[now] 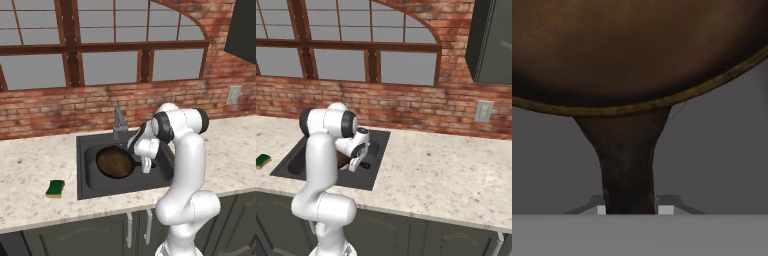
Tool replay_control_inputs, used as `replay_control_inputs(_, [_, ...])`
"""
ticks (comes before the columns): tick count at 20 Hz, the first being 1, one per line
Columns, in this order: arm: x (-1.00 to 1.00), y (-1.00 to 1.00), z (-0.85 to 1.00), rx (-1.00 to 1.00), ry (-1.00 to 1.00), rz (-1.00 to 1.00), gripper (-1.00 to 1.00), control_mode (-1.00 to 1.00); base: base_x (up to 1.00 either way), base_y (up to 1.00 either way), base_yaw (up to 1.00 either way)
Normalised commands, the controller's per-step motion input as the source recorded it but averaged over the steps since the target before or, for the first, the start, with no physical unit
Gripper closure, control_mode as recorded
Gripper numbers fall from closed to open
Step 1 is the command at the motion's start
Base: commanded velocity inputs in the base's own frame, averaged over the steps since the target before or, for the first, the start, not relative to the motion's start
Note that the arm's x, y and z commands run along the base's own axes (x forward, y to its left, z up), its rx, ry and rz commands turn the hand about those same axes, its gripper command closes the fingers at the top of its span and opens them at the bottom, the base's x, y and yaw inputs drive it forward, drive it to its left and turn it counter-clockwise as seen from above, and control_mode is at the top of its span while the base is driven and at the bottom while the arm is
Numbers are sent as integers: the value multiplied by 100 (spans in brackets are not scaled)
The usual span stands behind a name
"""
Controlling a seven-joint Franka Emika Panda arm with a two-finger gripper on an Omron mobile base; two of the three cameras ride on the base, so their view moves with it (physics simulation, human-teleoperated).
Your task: Pick the pan and sponge and place them into the sink. Then turn on the water.
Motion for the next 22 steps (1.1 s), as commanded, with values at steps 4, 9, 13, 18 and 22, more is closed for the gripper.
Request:
replay_control_inputs(4, [29,7,-41,3,0,9,100,-100,0,0,0])
replay_control_inputs(9, [27,14,-46,2,1,8,100,-100,0,0,0])
replay_control_inputs(13, [27,16,-49,3,3,9,-100,-100,0,0,0])
replay_control_inputs(18, [11,11,-21,3,1,5,-100,-100,0,0,0])
replay_control_inputs(22, [-3,4,37,11,-2,0,-100,-100,0,0,0])
